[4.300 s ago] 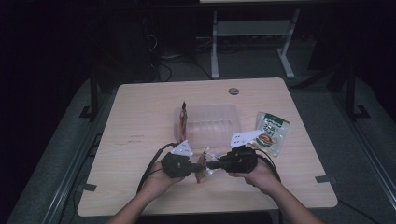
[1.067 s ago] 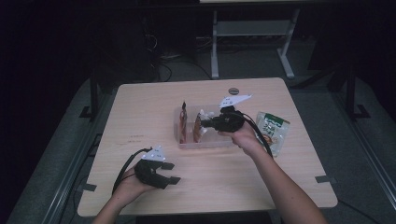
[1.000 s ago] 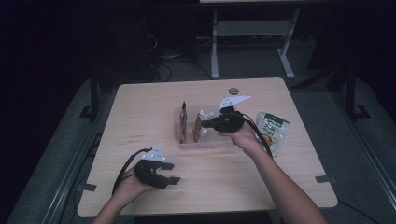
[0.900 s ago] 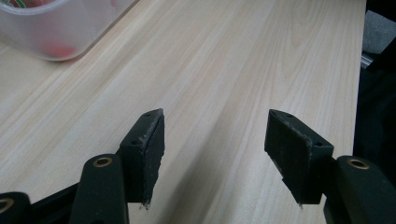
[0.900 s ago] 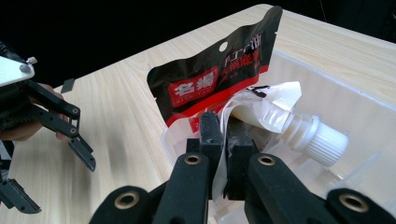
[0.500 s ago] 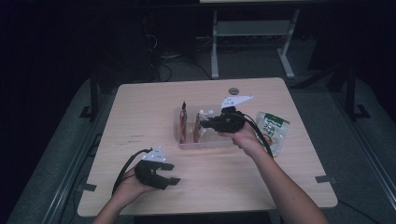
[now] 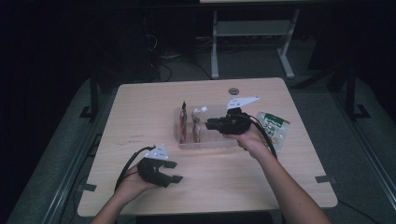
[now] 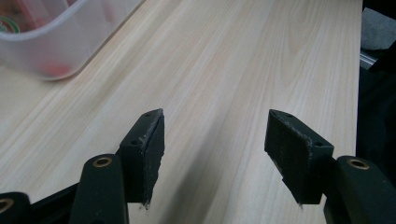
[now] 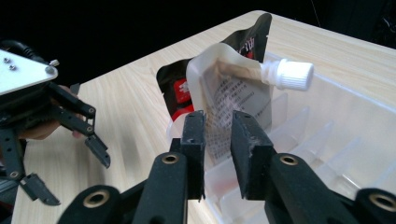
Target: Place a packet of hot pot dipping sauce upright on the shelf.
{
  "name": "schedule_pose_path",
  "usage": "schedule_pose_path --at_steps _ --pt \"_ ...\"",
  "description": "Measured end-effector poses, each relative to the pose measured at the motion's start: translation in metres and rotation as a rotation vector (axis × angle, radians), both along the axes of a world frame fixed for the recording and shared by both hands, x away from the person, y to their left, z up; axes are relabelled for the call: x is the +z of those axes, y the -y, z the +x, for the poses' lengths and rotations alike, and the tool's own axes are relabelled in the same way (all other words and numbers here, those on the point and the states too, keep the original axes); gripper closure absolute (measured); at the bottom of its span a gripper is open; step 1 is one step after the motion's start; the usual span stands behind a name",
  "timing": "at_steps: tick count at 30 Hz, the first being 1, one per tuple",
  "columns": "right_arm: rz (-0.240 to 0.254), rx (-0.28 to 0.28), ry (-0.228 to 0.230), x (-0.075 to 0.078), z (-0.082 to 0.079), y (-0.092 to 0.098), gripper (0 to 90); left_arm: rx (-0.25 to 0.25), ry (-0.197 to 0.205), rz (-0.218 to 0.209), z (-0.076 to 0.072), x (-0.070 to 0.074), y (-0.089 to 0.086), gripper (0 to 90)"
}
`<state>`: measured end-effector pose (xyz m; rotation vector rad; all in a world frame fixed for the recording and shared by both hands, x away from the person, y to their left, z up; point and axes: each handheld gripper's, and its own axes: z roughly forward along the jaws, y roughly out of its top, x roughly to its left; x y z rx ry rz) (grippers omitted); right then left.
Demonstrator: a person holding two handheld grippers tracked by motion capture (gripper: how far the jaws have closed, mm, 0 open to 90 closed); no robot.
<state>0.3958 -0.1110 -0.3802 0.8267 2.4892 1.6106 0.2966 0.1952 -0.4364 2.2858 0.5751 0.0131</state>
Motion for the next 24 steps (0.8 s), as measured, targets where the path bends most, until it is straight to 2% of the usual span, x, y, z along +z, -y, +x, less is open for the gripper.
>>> schedule_pose_path --at_steps 3,6,8,10,18,24 --pt "0.000 -0.008 0.012 0.002 -0.005 0.004 71.2 -0.018 0.012 0.009 0.002 0.001 0.001 37.5" --pt "-0.009 -0.011 0.010 0.003 -0.011 0.008 68.3 -0.014 0.001 0.006 0.003 0.001 0.003 37.4" --pt "-0.020 -0.012 0.008 0.003 -0.014 0.010 66.6 -0.011 0.003 -0.003 0.003 0.001 0.004 37.4" --pt "-0.030 -0.011 0.006 0.003 -0.018 0.012 64.3 -0.019 0.009 0.007 0.003 0.001 0.003 37.4" --pt "-0.089 0.008 0.012 0.001 -0.034 0.019 57.6 -0.016 0.014 0.003 0.002 0.001 0.002 37.4" --pt "-0.104 -0.005 0.015 0.000 -0.046 0.033 55.6 -0.013 0.015 -0.003 0.000 0.000 0.003 37.4"
